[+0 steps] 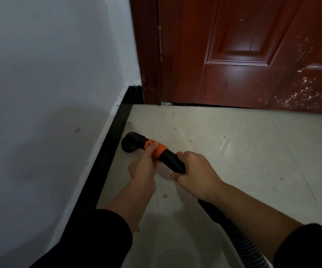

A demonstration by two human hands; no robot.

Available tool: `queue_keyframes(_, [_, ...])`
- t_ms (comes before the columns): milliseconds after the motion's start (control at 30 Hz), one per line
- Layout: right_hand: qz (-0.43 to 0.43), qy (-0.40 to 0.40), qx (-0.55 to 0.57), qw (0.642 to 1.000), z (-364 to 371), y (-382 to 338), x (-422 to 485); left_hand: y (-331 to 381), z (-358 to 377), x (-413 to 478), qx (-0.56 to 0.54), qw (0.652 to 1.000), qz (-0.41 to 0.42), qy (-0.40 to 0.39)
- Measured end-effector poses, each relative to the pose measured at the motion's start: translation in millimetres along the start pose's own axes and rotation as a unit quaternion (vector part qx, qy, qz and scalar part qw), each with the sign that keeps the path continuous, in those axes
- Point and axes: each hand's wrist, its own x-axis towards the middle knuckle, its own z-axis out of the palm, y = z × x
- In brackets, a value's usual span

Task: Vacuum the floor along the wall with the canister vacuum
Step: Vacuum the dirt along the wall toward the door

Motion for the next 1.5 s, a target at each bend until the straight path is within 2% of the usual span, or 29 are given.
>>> queue_keyframes(133, [-0.007, -0.013, 0.015, 1.000, 2.8, -7.0, -2.6, 1.2, -10.4, -2.1, -0.011, 1.000, -0.003, 0.013])
queue_keyframes(433, [-0.004, 0.002, 0.011, 1.000, 11.6, -16.6, -1.2, 7.0, -17.3, 5.4, -0.001, 1.000, 0.000, -0.015])
queue_keyframes(967, [0.009, 0.046, -0.003, 0.999, 11.0, -3.3, 48.1, 18.1, 18.0, 58.2, 0.028, 0.998, 0.018, -0.048])
queue_keyframes(1500, [-0.016, 0.086, -0.026, 0.996, 15.4, 2.1, 97.3, 33.8, 39.4, 108.4, 0.038, 0.995, 0.046, -0.073])
